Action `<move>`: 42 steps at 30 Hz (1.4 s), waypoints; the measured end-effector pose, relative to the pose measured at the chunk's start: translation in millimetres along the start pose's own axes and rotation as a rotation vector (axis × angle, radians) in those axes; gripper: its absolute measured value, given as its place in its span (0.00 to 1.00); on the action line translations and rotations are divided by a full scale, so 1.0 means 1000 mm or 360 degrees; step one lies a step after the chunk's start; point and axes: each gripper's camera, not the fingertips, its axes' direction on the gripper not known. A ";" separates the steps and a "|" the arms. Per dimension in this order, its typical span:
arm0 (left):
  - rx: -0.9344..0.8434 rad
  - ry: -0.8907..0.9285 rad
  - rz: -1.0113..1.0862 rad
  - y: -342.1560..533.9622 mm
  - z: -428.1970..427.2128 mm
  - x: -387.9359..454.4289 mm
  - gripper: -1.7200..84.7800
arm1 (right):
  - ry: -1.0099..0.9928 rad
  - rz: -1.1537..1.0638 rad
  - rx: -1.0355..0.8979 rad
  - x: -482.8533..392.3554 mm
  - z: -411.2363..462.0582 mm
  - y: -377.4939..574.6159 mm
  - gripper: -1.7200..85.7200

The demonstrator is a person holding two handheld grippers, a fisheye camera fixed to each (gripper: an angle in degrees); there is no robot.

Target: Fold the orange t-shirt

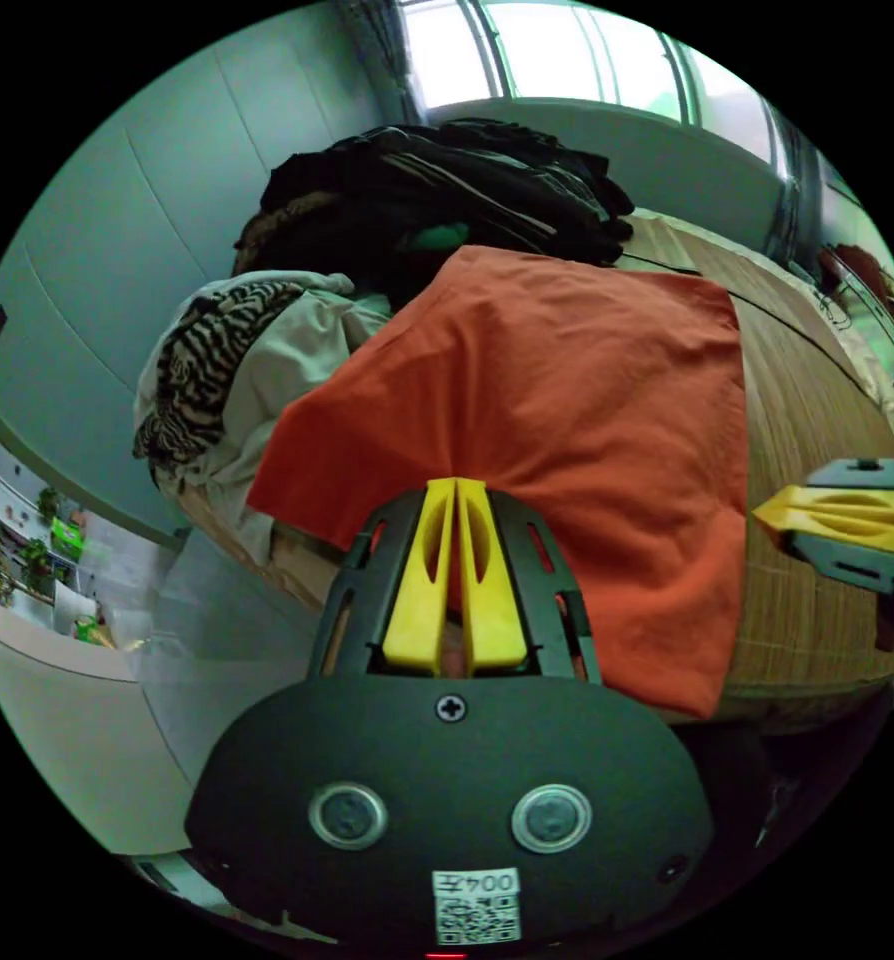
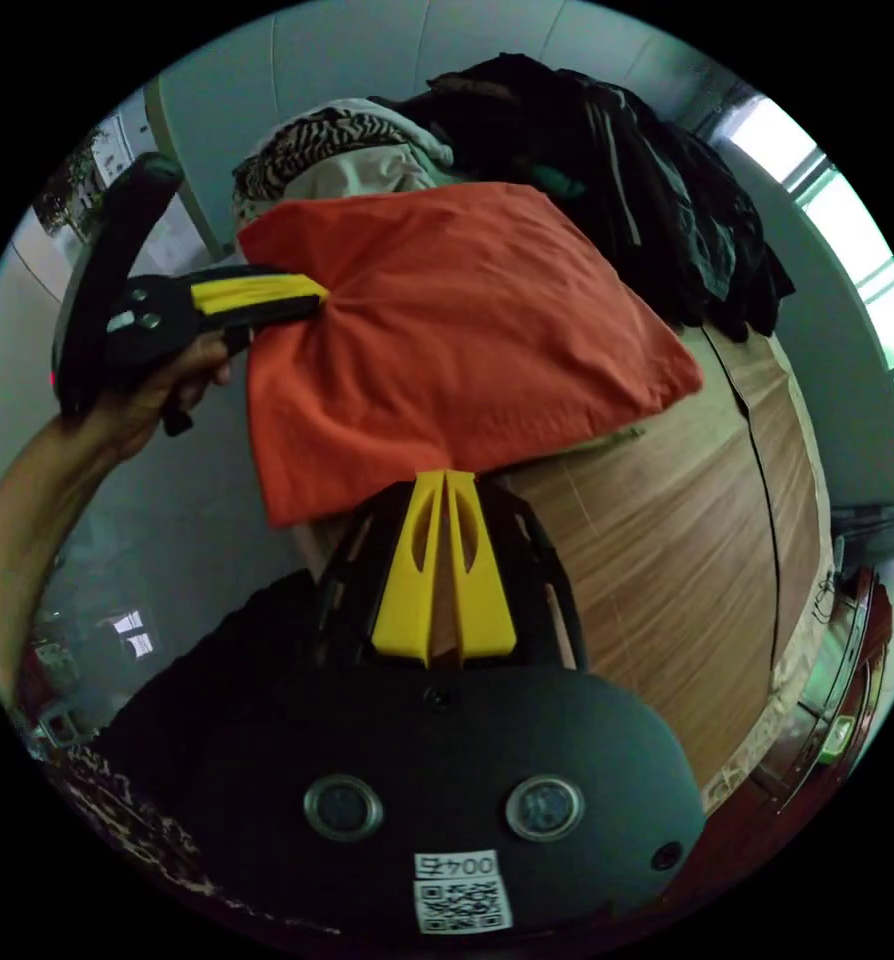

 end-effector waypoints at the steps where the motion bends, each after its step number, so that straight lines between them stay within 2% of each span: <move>1: 0.0006 0.0040 -0.0019 -0.004 0.000 0.001 0.03 | 0.0019 0.0035 -0.0046 0.010 -0.005 0.022 0.01; 8: -0.0099 0.0245 -0.0101 -0.042 -0.001 0.005 0.03 | -0.0159 0.0548 -0.0374 0.073 0.002 0.210 0.01; 11: 0.0072 0.0441 -0.0246 -0.054 -0.025 0.006 0.03 | -0.0116 0.0682 -0.0467 0.087 0.001 0.269 0.01; 14: 0.0044 0.0523 -0.0187 -0.070 -0.027 0.030 0.03 | -0.0110 0.0803 -0.0482 0.104 -0.009 0.306 0.01; 17: -0.0212 0.0504 -0.0025 -0.082 0.007 0.067 0.03 | -0.0168 0.0882 -0.0463 0.118 -0.021 0.324 0.01; 21: -0.0259 0.0484 -0.0104 -0.097 0.009 0.081 0.03 | -0.0227 0.0883 -0.0450 0.128 -0.031 0.332 0.01; 28: 0.0070 0.0608 0.0148 -0.172 -0.034 0.149 0.03 | -0.0308 0.0855 -0.0424 0.144 -0.056 0.347 0.01; 35: 0.0047 0.0523 0.0396 -0.261 0.011 0.238 0.02 | -0.0378 0.0840 -0.0369 0.161 -0.081 0.367 0.01; 42: -0.0259 0.0322 0.0471 -0.294 0.089 0.281 0.02 | -0.0679 0.0942 -0.0295 0.200 -0.092 0.399 0.01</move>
